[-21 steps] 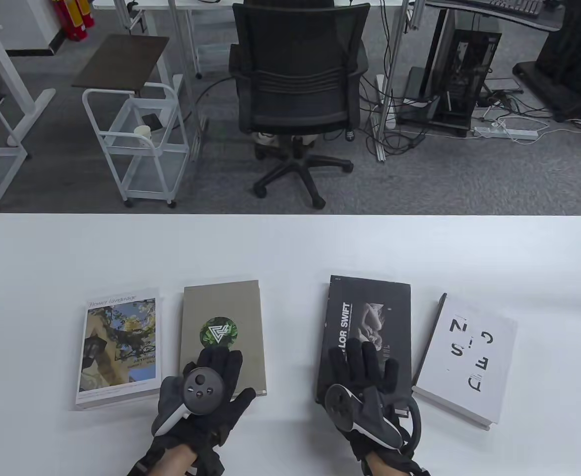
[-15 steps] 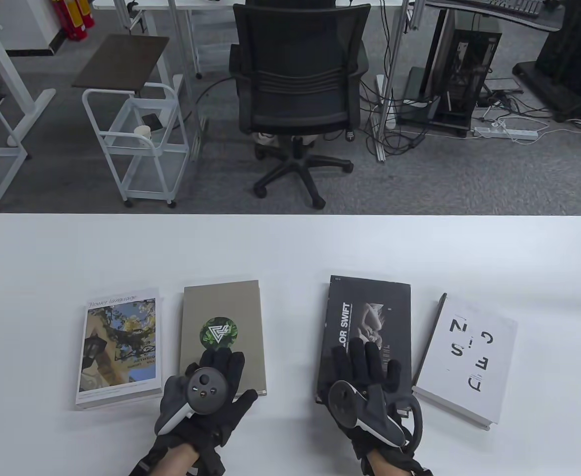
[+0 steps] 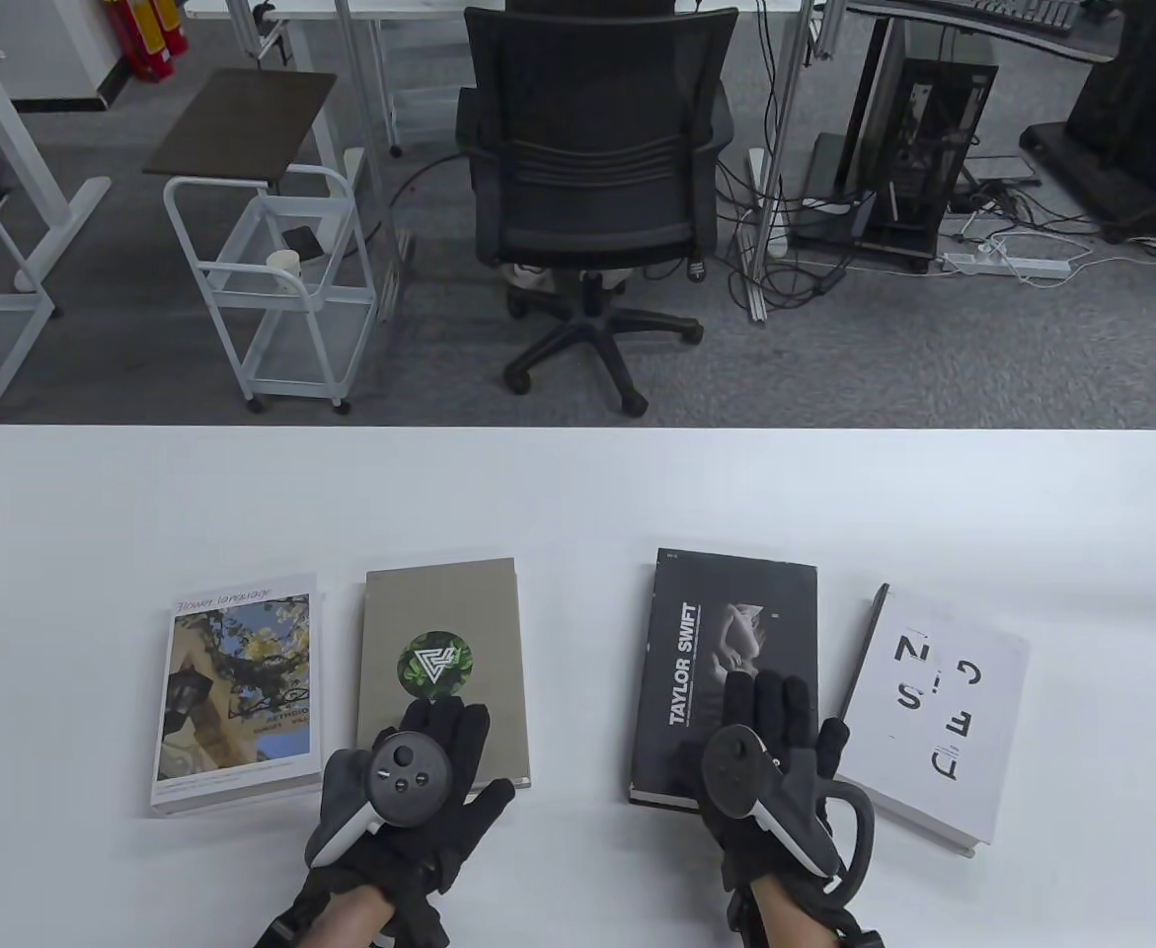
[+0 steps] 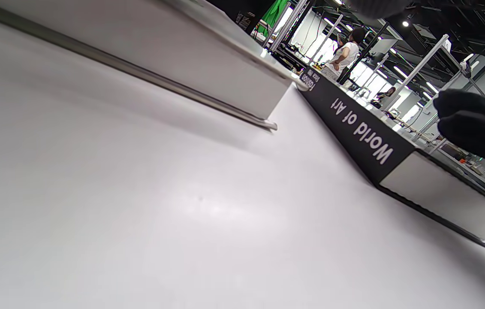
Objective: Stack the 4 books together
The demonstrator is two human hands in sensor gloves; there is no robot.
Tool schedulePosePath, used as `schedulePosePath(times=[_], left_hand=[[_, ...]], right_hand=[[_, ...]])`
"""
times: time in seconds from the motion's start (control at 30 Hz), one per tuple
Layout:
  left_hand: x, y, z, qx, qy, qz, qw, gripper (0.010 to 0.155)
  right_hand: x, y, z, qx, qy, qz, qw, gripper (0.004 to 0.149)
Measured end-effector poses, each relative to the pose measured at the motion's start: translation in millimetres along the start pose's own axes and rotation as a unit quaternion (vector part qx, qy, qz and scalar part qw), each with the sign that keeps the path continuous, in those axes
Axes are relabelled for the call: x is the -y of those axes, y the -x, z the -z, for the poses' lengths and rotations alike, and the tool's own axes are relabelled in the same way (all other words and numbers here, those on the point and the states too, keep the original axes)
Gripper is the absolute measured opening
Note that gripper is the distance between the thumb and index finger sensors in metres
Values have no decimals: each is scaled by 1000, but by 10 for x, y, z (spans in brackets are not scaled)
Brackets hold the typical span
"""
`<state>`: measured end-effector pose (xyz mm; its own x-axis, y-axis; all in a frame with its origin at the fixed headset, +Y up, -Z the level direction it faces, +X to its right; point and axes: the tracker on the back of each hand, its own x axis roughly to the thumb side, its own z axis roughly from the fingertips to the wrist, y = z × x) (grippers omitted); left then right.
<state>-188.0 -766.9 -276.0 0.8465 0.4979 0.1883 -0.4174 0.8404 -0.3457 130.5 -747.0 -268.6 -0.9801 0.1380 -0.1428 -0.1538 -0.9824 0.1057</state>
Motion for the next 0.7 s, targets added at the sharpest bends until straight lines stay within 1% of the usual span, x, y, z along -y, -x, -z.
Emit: schedulePosePath(times=[0.13, 0.47, 0.7], left_hand=[[-9, 9, -18, -2, 1, -5, 1000, 77], [-17, 59, -44, -13, 6, -20, 1000, 77], [-16, 56, -51, -13, 7, -21, 1000, 77]], right_hand=[[-44, 53, 41, -9, -22, 18, 1000, 76], [-143, -20, 68, 8, -52, -1, 999, 70], [-151, -29, 70, 14, -54, 6, 998, 69]])
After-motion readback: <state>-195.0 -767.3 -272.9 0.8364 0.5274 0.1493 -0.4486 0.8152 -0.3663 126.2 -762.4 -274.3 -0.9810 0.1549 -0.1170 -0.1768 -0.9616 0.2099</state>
